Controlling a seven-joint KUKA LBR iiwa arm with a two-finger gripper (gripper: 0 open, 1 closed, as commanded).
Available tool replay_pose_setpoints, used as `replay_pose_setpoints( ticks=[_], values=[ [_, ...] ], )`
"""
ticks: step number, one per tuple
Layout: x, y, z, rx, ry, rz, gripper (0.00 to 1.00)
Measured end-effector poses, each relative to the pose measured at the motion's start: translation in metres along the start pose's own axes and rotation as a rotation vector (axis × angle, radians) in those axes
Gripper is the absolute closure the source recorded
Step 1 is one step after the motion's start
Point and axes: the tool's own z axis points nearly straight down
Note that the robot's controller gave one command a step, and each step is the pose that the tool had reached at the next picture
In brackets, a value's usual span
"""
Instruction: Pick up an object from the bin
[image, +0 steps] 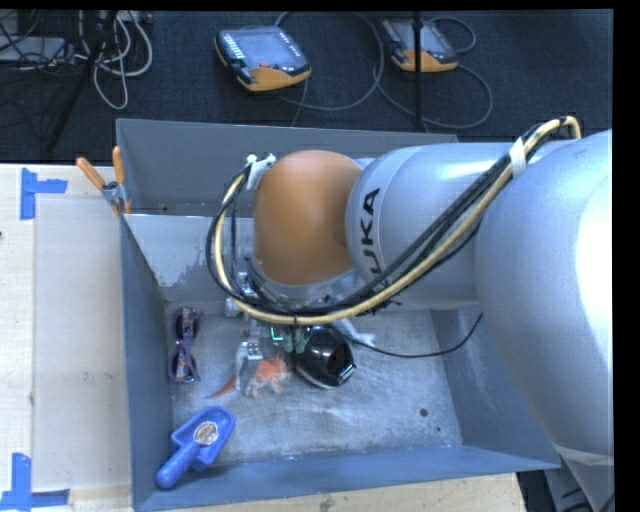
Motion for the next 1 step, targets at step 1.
replay_pose_setpoints(
  ticks=[1],
  values=[
    [-0.0021,-0.0006,-0.0041,-0.002,-0.007,0.003,0.00]
  ],
)
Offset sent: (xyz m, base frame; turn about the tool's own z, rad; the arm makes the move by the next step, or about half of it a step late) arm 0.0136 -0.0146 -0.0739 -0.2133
